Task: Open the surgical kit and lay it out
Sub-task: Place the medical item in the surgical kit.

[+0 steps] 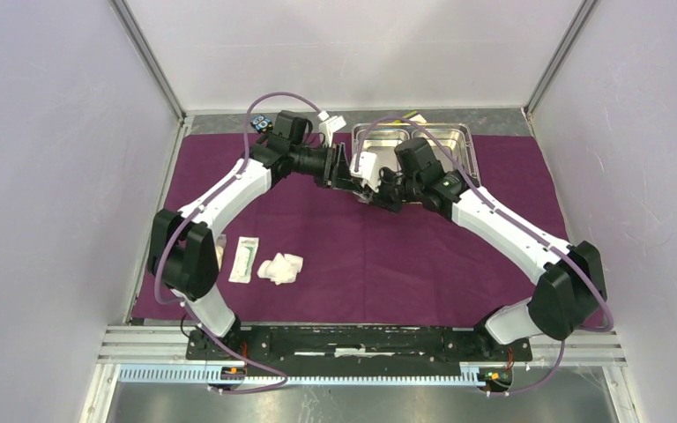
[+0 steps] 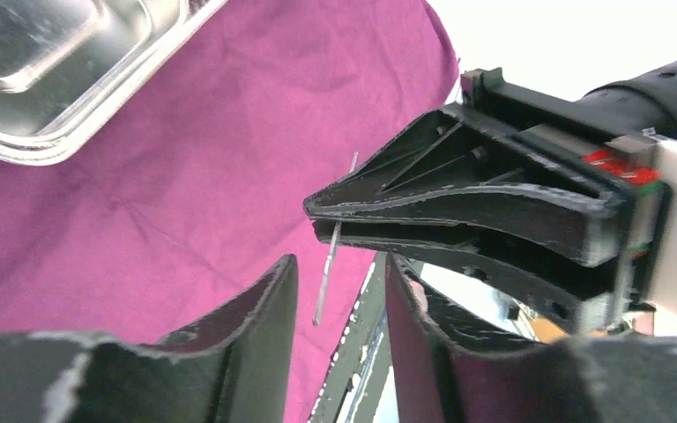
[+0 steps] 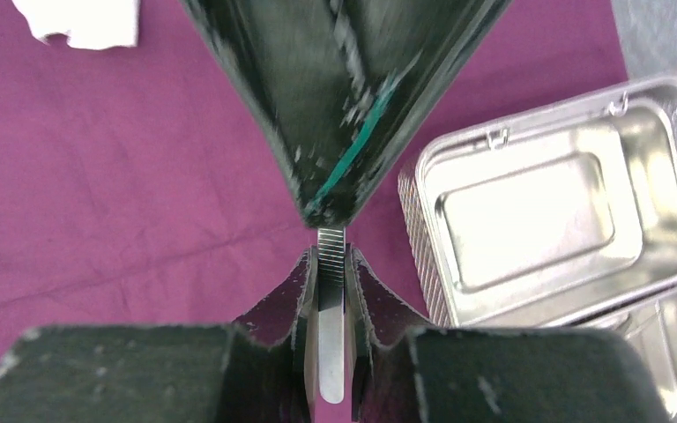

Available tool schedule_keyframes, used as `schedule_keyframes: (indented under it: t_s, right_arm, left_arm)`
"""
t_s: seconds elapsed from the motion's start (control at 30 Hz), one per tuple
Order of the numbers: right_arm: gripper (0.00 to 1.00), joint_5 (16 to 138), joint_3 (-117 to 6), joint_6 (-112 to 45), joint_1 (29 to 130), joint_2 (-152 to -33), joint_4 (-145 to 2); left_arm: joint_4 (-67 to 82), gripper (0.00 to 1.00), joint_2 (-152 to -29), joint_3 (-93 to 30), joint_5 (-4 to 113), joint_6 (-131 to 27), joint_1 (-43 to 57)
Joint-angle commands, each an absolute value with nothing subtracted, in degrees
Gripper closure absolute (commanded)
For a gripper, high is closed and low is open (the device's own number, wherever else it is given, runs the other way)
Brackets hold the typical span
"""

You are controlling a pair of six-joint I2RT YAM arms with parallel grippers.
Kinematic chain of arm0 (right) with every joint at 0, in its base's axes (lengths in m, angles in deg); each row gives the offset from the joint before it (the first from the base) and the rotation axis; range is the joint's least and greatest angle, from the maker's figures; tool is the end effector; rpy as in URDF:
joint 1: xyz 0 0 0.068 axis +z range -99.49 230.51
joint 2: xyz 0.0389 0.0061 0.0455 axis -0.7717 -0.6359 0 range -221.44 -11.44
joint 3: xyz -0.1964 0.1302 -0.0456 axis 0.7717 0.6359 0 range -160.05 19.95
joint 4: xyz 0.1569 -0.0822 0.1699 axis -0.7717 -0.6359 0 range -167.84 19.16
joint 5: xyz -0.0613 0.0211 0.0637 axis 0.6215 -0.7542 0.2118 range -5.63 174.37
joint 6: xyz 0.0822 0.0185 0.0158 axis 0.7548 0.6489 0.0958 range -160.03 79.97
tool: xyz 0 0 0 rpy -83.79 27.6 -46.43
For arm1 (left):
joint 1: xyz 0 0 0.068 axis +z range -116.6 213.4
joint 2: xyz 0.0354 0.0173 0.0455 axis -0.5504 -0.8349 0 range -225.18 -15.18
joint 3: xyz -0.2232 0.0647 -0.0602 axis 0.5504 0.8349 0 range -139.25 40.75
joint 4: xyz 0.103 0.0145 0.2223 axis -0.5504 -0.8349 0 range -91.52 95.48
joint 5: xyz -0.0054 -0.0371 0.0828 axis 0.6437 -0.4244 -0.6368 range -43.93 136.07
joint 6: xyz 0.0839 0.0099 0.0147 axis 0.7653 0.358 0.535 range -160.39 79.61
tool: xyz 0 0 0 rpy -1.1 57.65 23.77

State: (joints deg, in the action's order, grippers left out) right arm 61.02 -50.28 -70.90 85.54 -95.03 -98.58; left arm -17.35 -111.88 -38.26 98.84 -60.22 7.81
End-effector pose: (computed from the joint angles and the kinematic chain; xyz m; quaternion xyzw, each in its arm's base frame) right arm 0.2595 0.2185 0.2536 -0.5552 0.7025 0.1988 0.3984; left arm 0.3106 -0.2155 0.2520 0.2266 0.8032 -0.5171 0.1900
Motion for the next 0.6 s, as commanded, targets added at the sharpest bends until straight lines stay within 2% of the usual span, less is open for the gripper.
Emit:
schedule_keyframes:
  t_s: [0.0,0.03,0.13,0.43,0.57]
  right_arm:
    - [0.96,68.9,-45.6,-66.9,85.4,-91.2,-96.3]
    - [0.96,70.2,-43.8,-65.9,85.2,-90.2,-95.8]
    - [0.95,73.3,-36.5,-63.0,84.0,-86.1,-93.5]
    - [0.96,73.1,-20.0,-52.4,66.3,-75.1,-90.4]
    - [0.93,73.2,-15.7,-49.2,61.3,-71.1,-90.2]
  left_arm:
    - [-18.4,0.45,-112.4,-43.6,93.7,-55.2,8.4]
    - [-18.3,0.4,-112.5,-44.2,92.6,-55.0,8.7]
    - [-17.9,0.34,-112.8,-45.4,89.9,-55.1,10.4]
    - [-16.9,0.33,-114.7,-46.3,85.6,-56.3,12.6]
    - [-16.1,0.33,-115.8,-46.1,84.9,-58.7,12.6]
